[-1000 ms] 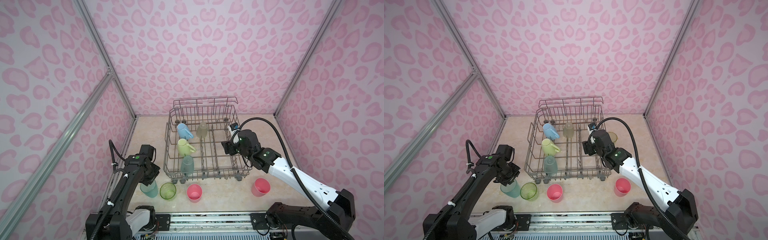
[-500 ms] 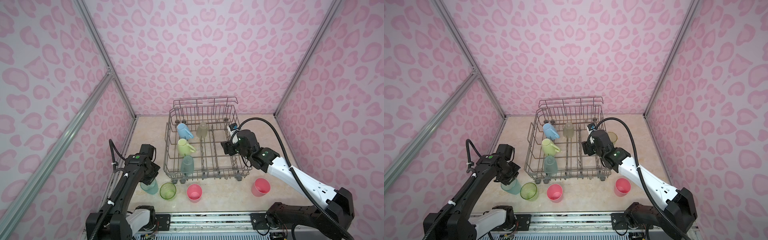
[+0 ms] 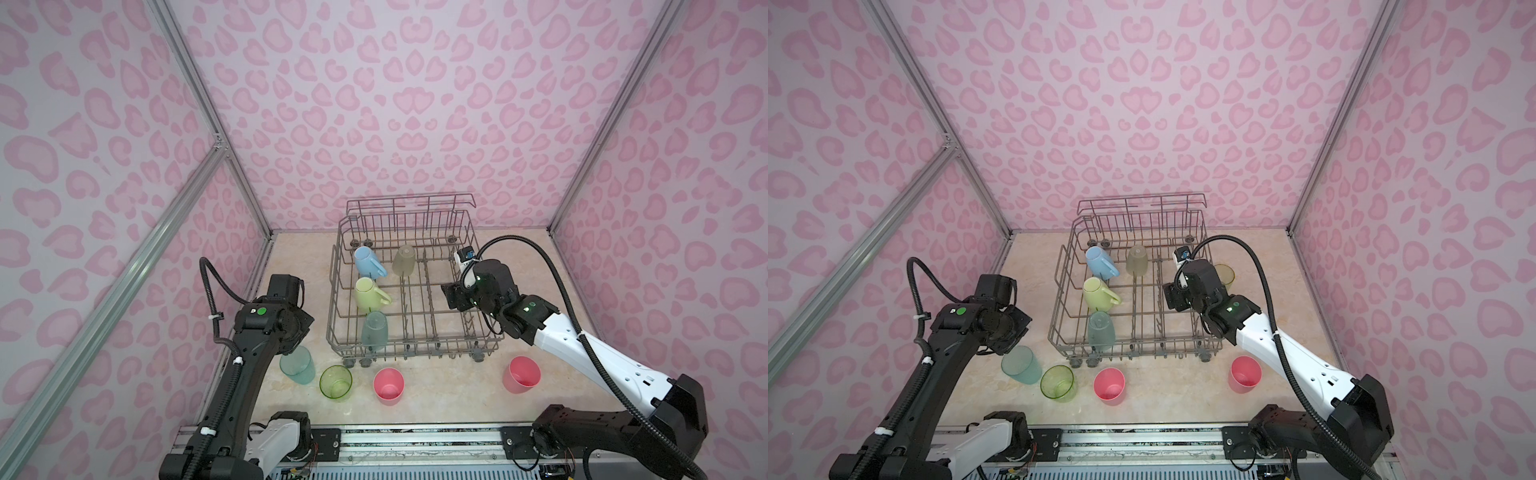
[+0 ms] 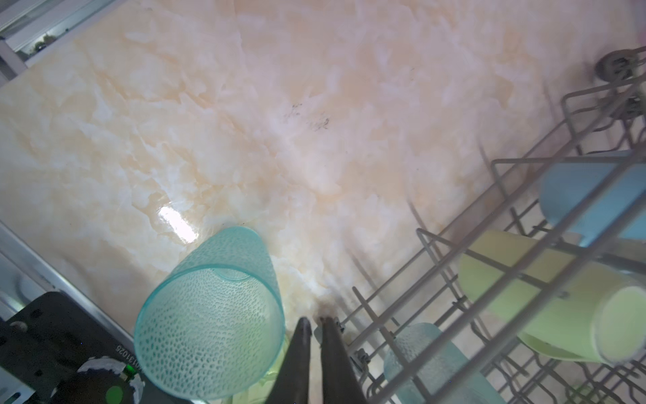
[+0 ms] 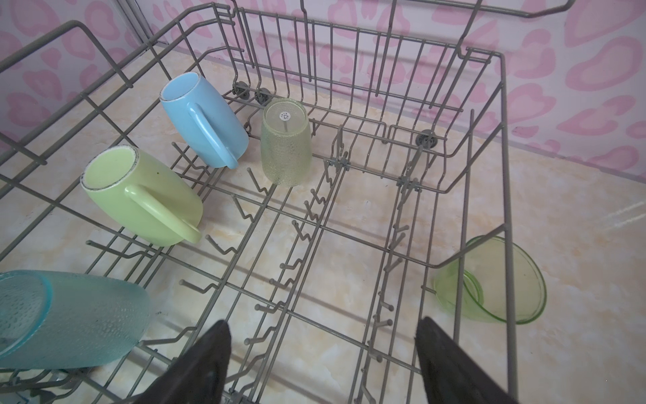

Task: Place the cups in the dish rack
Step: 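Lower the left gripper into the translucent teal cup on the table and grip it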

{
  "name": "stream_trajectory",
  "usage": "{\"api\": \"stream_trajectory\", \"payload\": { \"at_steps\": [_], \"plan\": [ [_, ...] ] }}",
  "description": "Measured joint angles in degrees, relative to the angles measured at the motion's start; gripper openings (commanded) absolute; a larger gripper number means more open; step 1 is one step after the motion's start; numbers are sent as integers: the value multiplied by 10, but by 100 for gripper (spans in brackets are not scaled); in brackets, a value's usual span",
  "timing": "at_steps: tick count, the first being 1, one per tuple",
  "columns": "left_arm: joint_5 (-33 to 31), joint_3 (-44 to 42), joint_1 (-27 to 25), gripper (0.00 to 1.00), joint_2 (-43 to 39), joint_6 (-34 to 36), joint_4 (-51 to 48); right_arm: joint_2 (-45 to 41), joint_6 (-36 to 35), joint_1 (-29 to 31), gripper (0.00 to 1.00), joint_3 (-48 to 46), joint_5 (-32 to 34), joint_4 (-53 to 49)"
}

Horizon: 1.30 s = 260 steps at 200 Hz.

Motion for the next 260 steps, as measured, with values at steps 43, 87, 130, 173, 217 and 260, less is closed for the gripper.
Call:
{"api": "stream_trajectory", "payload": {
  "at_steps": [43, 87, 130, 173, 217, 260],
  "plan": [
    [5, 50, 0, 16, 16, 42, 14, 12, 0, 0, 83, 4, 0, -3],
    [7, 22, 0, 39, 17, 59, 11, 22, -1, 2, 83, 13, 6, -9],
    [11, -37, 0, 49, -2, 61, 1, 31, -4, 2, 83, 19, 8, -13],
    [28, -80, 0, 49, -1, 54, 3, 36, -5, 5, 83, 20, 7, -13],
    [34, -103, 0, 39, 19, 47, 27, 40, -5, 5, 83, 20, 7, -13],
    [24, -106, 0, 21, 38, 45, 46, 40, -6, 5, 83, 20, 7, -13]
  ]
}}
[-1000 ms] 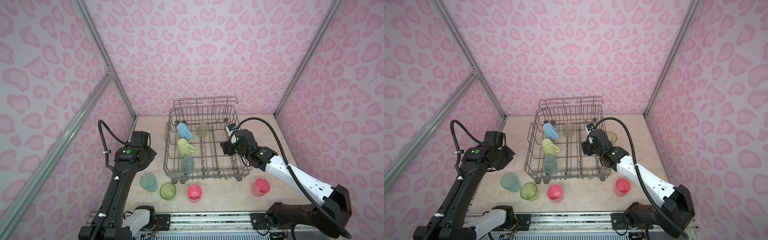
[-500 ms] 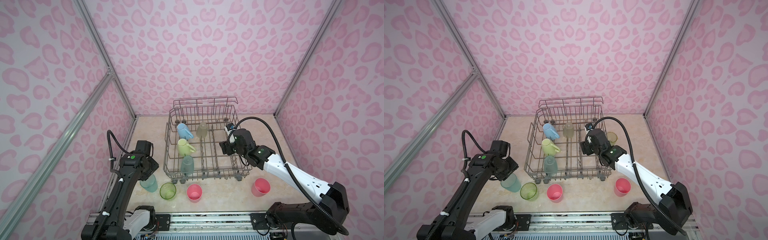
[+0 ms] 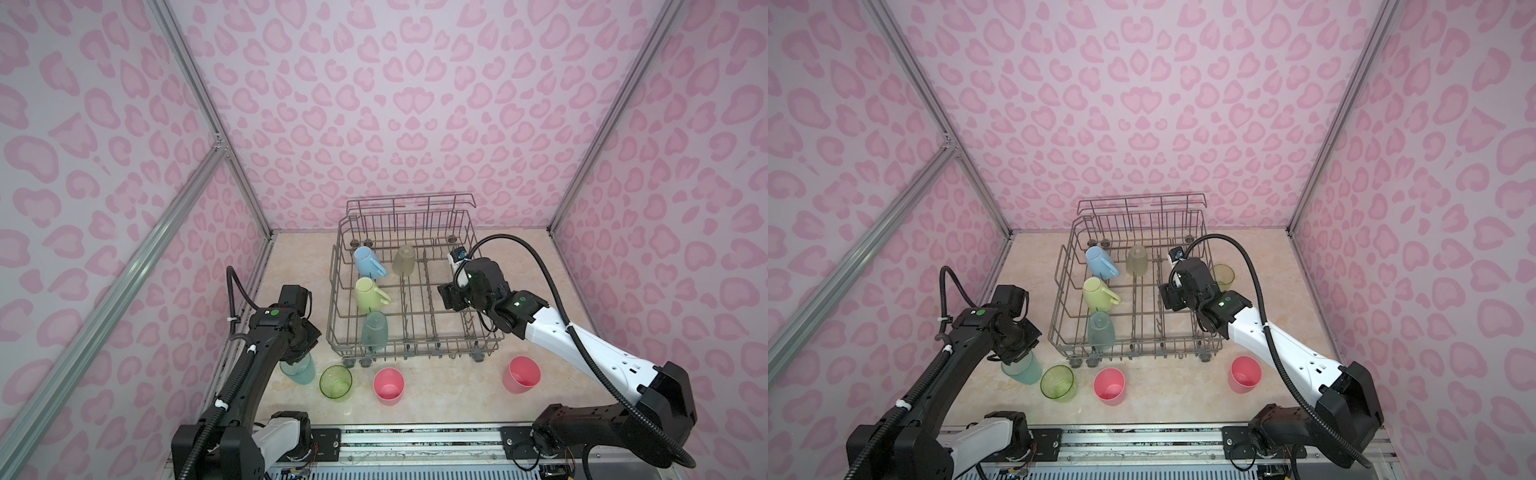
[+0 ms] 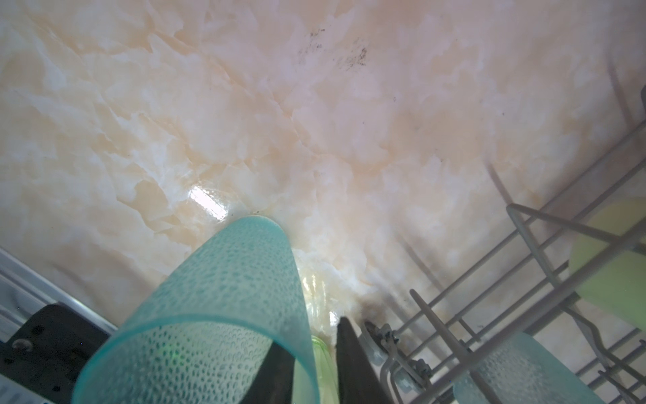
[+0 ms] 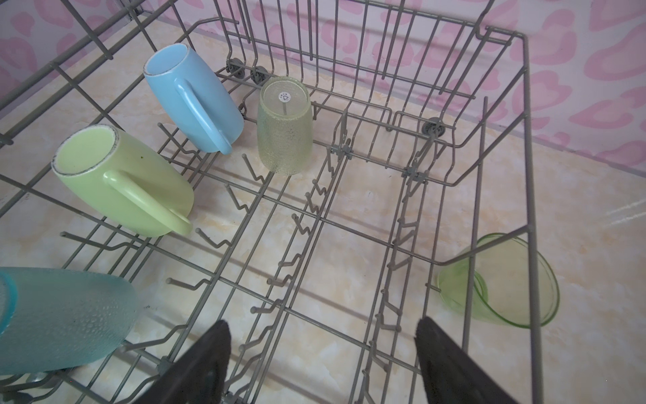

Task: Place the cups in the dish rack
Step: 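Lower the left gripper into the translucent teal cup on the table and grip it, then lift the teal cup with the left gripper and swing it over the rack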

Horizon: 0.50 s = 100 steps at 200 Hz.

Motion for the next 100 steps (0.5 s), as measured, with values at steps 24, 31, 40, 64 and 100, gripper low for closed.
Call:
{"api": "stream_trajectory", "payload": {
  "at_steps": [24, 31, 40, 64, 100],
  "plan": [
    [-5, -5, 0, 16, 6, 0, 6, 0, 0, 0, 83, 0, 0, 0],
    [-6, -7, 0, 14, 7, 1, 7, 0, 0, 1, 83, 0, 1, 0],
    [-7, -9, 0, 10, 7, 1, 8, -1, 0, 1, 83, 0, 2, 0],
    [-15, -11, 0, 7, 4, 3, 6, -2, -2, 3, 83, 0, 4, 0],
    [-18, 11, 0, 3, -1, 6, -4, -2, -4, 3, 83, 0, 9, -2]
  ]
}}
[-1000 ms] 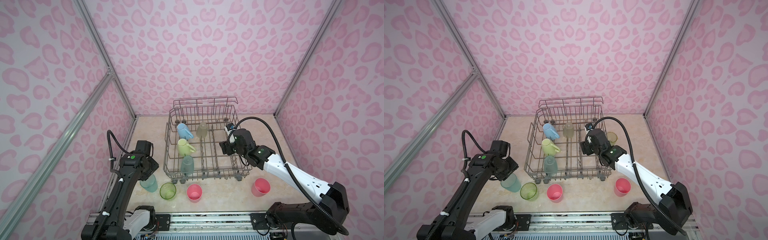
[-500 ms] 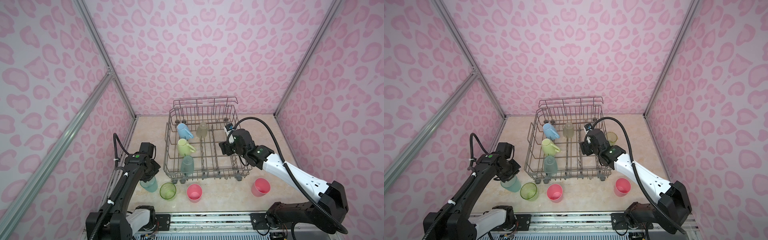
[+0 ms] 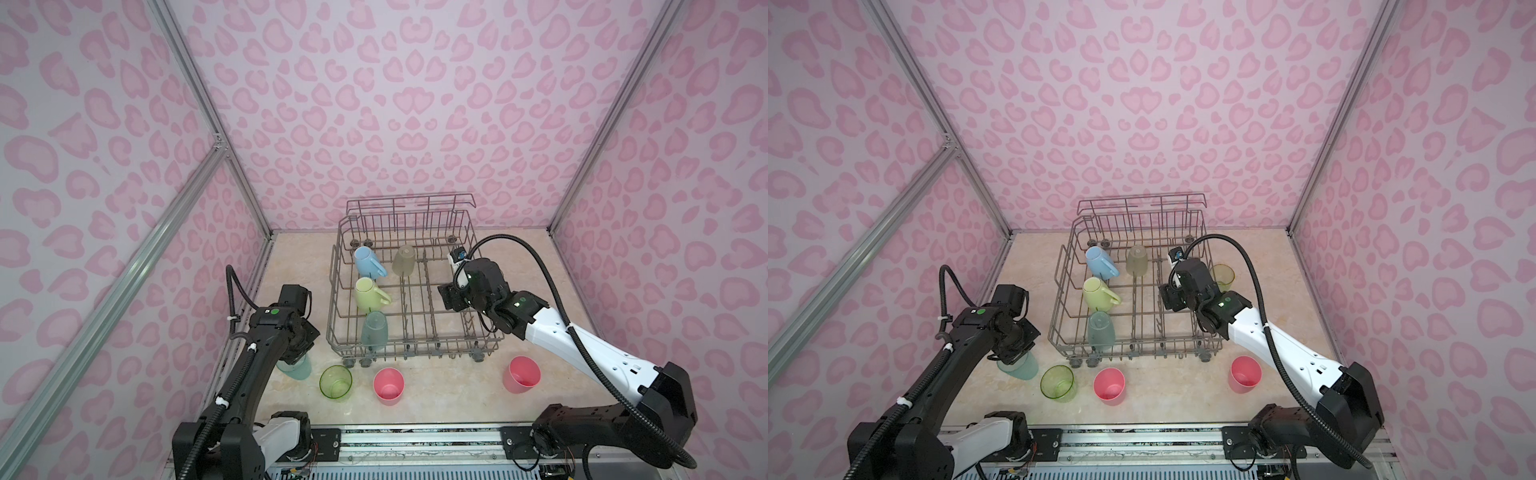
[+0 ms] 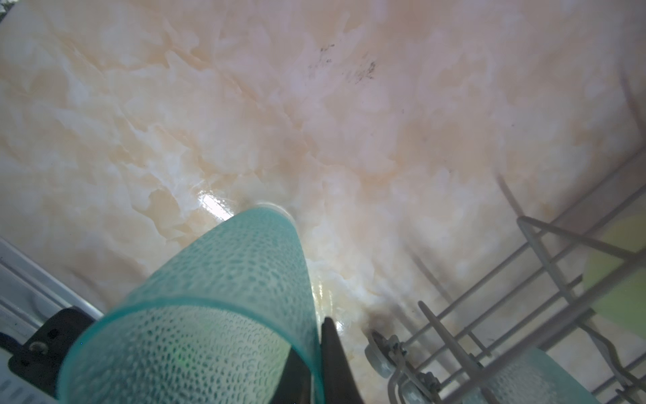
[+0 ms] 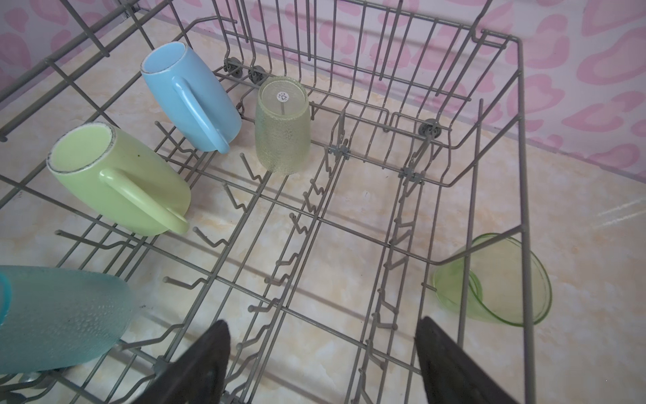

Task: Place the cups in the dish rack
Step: 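Lift the teal cup with the left gripper and swing it over the rack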

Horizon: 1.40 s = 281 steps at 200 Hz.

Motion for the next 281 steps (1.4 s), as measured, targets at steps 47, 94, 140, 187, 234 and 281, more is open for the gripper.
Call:
{"api": "stream_trajectory", "payload": {
  "at_steps": [47, 94, 140, 187, 234, 281],
  "plan": [
    [-5, 60, 0, 3, -14, 9, -23, 9, 0, 0, 83, 17, 2, -3],
    [3, 171, 0, 3, -16, 22, -32, 19, 0, 0, 83, 29, 1, -3],
    [64, 268, 0, 3, -13, 23, -13, 29, 12, 4, 83, 41, -22, -2],
    [174, 266, -1, 3, -36, 5, 80, 31, 50, 20, 83, 62, -46, 0],
    [253, 204, -12, 3, -82, -18, 170, 2, 93, 30, 83, 53, -59, 2],
    [294, 173, -21, 3, -123, -29, 228, -17, 146, 30, 83, 51, -72, 2]
  ]
}}
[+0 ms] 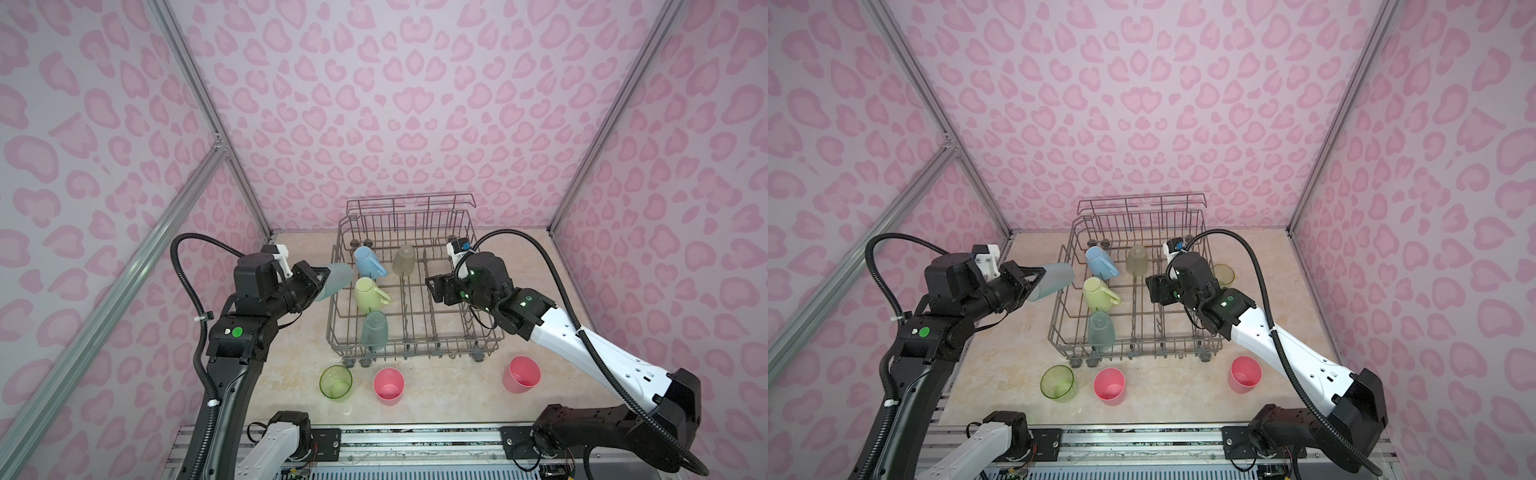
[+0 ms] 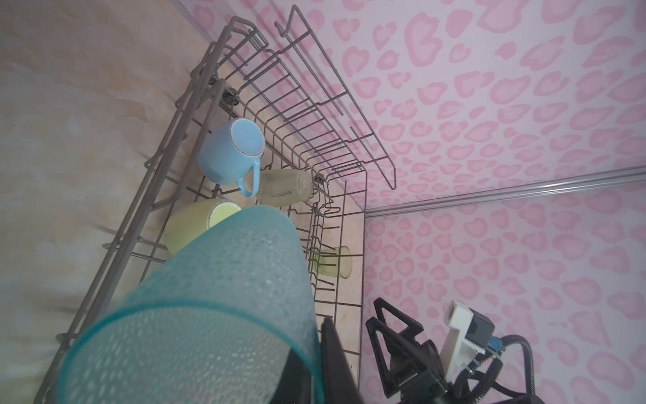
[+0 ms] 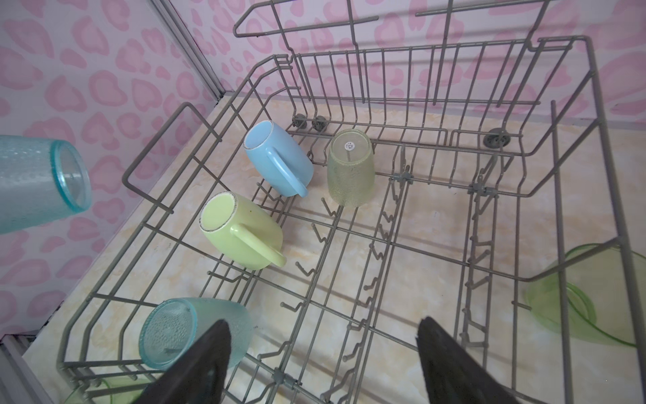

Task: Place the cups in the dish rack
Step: 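Lift the teal cup with the left gripper and swing it over the rack, then move the right gripper to the teal cup while the left gripper holds it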

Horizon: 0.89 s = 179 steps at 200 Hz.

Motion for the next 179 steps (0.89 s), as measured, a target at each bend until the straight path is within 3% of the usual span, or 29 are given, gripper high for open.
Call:
{"api": "stream_trajectory", "payload": {
  "at_steps": [104, 179],
  "plan": [
    [75, -63, -54, 3, 9, -44, 180, -1, 98, -12, 83, 23, -18, 14],
    [128, -83, -93, 3, 81, -58, 333, 27, 184, -79, 82, 29, -71, 60]
  ]
}}
